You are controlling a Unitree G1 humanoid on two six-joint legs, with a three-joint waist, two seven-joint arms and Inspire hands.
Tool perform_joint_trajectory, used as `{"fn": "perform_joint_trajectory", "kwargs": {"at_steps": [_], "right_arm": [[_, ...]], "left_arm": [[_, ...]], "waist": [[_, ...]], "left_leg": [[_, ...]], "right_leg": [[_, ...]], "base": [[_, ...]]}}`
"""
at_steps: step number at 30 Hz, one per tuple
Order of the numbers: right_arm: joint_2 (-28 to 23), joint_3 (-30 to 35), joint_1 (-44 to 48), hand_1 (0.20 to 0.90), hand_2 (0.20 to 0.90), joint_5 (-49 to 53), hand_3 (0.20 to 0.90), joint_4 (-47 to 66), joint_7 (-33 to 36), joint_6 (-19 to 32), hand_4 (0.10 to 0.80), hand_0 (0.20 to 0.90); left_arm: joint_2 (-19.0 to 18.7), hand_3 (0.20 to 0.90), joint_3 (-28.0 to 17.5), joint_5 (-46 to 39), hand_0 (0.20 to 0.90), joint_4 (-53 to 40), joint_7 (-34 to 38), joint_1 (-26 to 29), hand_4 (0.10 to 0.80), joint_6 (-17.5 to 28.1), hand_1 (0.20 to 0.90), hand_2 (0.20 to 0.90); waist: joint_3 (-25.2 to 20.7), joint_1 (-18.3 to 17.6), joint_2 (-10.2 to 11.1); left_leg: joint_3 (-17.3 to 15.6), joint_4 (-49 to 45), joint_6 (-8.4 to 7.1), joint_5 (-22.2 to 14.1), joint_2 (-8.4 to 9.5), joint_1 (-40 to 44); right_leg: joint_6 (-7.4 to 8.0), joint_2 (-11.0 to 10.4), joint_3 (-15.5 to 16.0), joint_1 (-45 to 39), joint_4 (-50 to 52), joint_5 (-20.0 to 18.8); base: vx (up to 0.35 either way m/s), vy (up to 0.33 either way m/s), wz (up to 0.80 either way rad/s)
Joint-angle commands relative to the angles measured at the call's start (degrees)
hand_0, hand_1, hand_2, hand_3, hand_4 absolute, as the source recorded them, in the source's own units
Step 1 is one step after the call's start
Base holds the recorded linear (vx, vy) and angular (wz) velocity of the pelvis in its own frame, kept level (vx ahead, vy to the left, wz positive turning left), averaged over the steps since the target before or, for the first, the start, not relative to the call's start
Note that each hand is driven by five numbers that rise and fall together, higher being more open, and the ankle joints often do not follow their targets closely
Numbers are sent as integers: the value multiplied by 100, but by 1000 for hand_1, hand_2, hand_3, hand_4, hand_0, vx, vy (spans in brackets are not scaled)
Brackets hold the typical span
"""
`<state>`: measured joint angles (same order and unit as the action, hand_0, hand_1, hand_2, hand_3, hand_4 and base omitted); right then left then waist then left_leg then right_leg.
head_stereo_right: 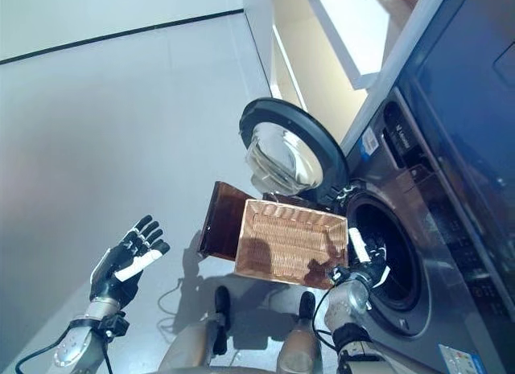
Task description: Pick up the clothes and place them into the washing machine
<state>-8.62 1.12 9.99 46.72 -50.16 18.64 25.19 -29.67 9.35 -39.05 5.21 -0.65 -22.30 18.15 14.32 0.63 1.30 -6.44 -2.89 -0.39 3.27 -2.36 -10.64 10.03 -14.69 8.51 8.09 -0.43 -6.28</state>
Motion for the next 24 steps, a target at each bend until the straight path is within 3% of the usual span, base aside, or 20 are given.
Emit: {"fn": "perform_joint_trajectory", "kwargs": {"at_steps": [1, 8, 24], "right_arm": [[-573, -97, -71, 900, 900, -670, 900, 386, -74, 147, 800, 900], [-707, -299, -549, 900, 900, -1559, 900, 335, -143, -136, 800, 900], [-446, -609, -1531, 900, 900, -1928, 900, 597, -607, -300, 800, 900]], "left_arm": [[60, 900, -495, 272, 900, -216, -30, -40, 800, 598, 900, 900], [292, 900, -498, 619, 900, 147, -27, 72, 800, 558, 900, 900], [650, 900, -573, 914, 900, 516, -129, -15, 800, 449, 900, 900]], "waist": [[-276, 1, -32], [-550, 13, 50], [-955, -20, 133]], "left_leg": [[297, 53, -565, 82, -527, 240], [251, 275, -560, 70, -557, 706], [171, 557, -563, 1, -605, 1352]], "right_leg": [[391, -382, 115, -212, 76, -352], [412, -301, 199, -585, -26, -316], [434, -187, 271, -1089, -130, -242]], "base": [[113, -13, -5], [104, -5, -6], [52, 5, -4]]}}
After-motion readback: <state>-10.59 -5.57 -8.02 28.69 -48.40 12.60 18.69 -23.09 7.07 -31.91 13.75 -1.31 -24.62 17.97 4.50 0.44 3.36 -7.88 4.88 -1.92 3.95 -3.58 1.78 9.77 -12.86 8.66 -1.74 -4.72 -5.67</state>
